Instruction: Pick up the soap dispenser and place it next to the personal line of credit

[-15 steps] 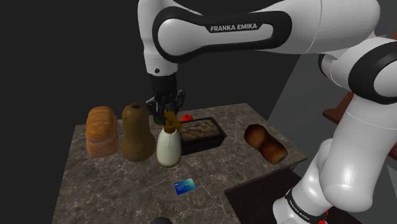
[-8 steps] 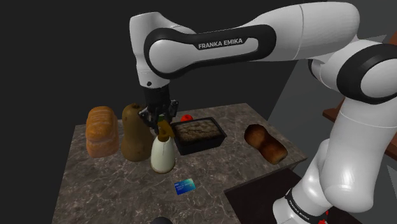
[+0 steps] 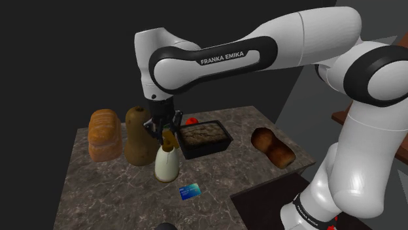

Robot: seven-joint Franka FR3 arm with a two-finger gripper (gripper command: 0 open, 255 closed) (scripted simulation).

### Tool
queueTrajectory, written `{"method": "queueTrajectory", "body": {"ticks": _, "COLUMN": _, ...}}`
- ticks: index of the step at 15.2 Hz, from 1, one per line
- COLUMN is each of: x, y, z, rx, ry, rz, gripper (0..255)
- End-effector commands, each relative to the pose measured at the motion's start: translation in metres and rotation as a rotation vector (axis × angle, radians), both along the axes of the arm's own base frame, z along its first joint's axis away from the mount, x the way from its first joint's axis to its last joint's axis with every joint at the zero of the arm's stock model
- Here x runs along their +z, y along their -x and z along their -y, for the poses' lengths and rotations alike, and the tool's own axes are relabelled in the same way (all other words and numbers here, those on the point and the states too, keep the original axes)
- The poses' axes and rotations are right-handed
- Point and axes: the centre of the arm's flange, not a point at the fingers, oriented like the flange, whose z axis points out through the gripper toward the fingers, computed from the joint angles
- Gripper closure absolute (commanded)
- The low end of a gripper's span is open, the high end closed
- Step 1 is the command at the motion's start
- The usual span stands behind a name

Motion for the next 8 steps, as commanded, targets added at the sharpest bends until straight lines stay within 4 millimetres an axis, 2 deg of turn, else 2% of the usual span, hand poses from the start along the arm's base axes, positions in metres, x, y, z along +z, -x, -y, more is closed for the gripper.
{"method": "queueTrajectory", "body": {"ticks": 1, "x": -0.0003, "y": -0.0001, "z": 0.0000, "rx": 0.000, "ry": -0.001, "rz": 0.001, "gripper": 255}}
{"method": "queueTrajectory", "body": {"ticks": 5, "x": -0.0003, "y": -0.0001, "z": 0.0000, "rx": 0.000, "ry": -0.001, "rz": 0.001, "gripper": 255}}
{"method": "queueTrajectory", "body": {"ticks": 6, "x": -0.0003, "y": 0.0000, "z": 0.0001, "rx": 0.000, "ry": -0.001, "rz": 0.001, "gripper": 0}}
{"method": "queueTrajectory", "body": {"ticks": 8, "x": -0.0002, "y": 0.0000, "z": 0.0000, "rx": 0.000, "ry": -0.001, "rz": 0.001, "gripper": 0}}
